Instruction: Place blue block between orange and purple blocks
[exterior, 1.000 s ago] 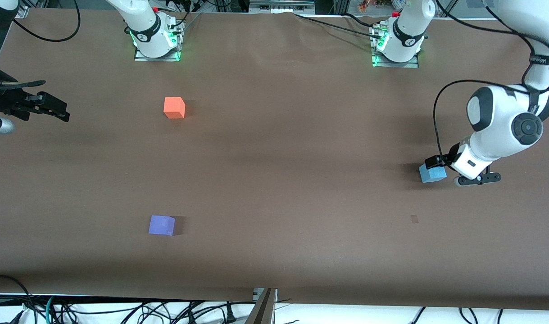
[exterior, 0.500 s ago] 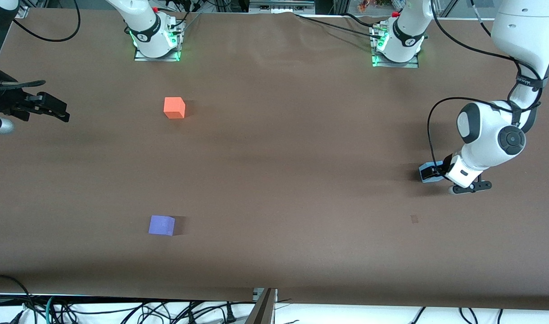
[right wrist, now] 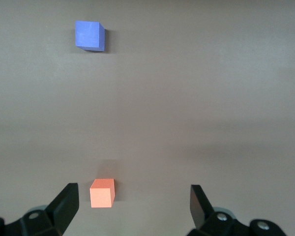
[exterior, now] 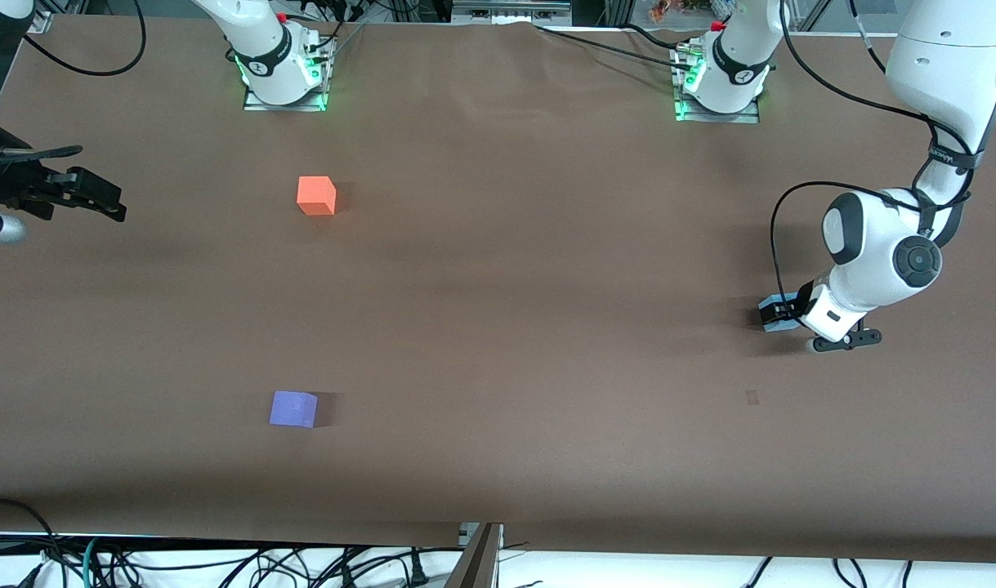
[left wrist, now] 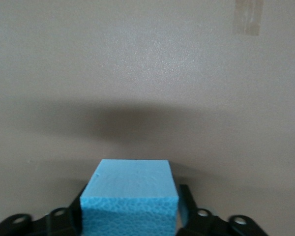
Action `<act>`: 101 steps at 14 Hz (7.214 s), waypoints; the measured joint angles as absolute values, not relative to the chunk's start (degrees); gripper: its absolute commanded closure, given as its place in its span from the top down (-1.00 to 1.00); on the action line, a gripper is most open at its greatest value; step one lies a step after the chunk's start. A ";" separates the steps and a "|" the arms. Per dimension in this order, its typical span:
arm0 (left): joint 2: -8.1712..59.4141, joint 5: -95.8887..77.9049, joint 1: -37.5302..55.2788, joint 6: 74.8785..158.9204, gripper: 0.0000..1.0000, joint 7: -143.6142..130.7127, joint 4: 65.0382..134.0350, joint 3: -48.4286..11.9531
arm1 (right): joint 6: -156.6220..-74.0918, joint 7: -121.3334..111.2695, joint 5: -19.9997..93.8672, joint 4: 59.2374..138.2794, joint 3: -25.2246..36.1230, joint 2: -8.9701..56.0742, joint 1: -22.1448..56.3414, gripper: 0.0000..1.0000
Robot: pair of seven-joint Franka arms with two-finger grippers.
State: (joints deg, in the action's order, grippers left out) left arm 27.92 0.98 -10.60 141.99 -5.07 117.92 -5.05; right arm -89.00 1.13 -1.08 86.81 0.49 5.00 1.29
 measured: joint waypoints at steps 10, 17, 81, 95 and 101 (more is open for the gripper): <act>27.90 0.98 -10.15 138.10 -0.98 -4.59 114.38 -11.34 | -89.01 1.13 -1.08 86.81 0.49 5.00 1.28 1.00; 32.89 0.88 5.00 137.44 -0.87 -21.69 103.26 -17.82 | -89.02 1.13 -1.08 86.81 0.50 5.00 1.27 1.00; 1.17 0.77 -9.32 99.13 1.00 -5.86 97.50 -13.45 | -140.69 18.84 -1.00 86.71 -0.46 44.29 41.59 1.00; 1.17 0.77 5.49 95.34 1.00 -5.53 95.19 1.89 | -142.63 19.14 0.21 84.99 0.89 44.64 40.46 -0.60; 1.17 0.77 5.51 95.30 1.00 -5.53 93.13 2.09 | -122.39 16.28 1.95 85.63 5.78 35.62 31.69 -0.60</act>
